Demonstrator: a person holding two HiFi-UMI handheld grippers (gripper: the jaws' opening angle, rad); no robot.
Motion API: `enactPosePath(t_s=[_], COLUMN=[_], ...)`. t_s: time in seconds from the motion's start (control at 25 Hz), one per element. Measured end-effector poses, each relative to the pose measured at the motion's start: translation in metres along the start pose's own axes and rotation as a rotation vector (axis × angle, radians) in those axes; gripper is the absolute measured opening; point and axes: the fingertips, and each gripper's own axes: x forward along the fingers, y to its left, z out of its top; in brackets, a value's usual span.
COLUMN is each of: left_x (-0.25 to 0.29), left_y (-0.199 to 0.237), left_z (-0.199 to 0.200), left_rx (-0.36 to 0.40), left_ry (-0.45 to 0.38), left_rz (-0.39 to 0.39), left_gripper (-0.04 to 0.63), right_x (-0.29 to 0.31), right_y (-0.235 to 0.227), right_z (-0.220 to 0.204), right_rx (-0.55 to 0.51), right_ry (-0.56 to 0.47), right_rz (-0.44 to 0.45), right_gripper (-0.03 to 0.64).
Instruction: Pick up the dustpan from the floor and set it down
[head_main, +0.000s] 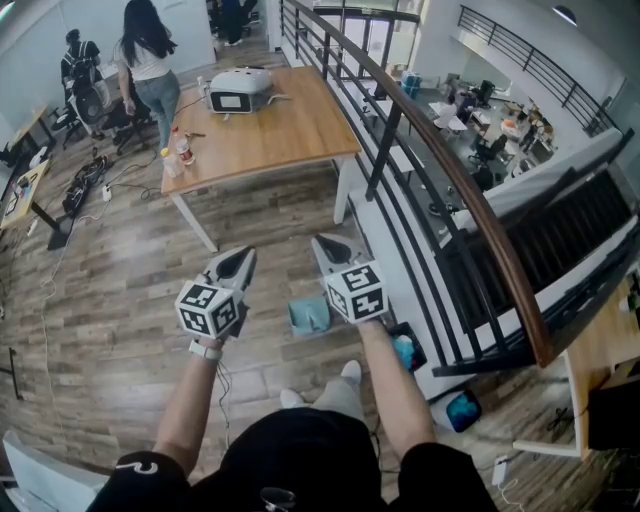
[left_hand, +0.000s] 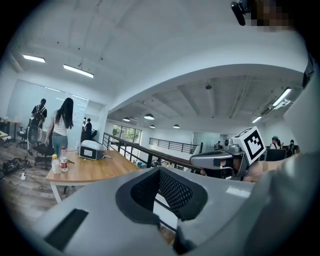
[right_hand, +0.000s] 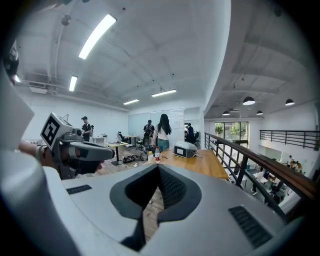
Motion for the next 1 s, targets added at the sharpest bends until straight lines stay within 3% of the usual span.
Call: enactPosePath(t_s=[1.0], left_x=[-0.009], left_y=[0.000], left_z=[-0.001], left_rx=[-0.014], left_ry=[0.000], left_rz=[-0.005], left_gripper=[-0.002], right_x=[-0.003], right_y=[0.005], right_z=[-0.008], right_rx=[-0.030], right_ry=[0.021], right_rz=[-0.007], right_gripper=[-0.005])
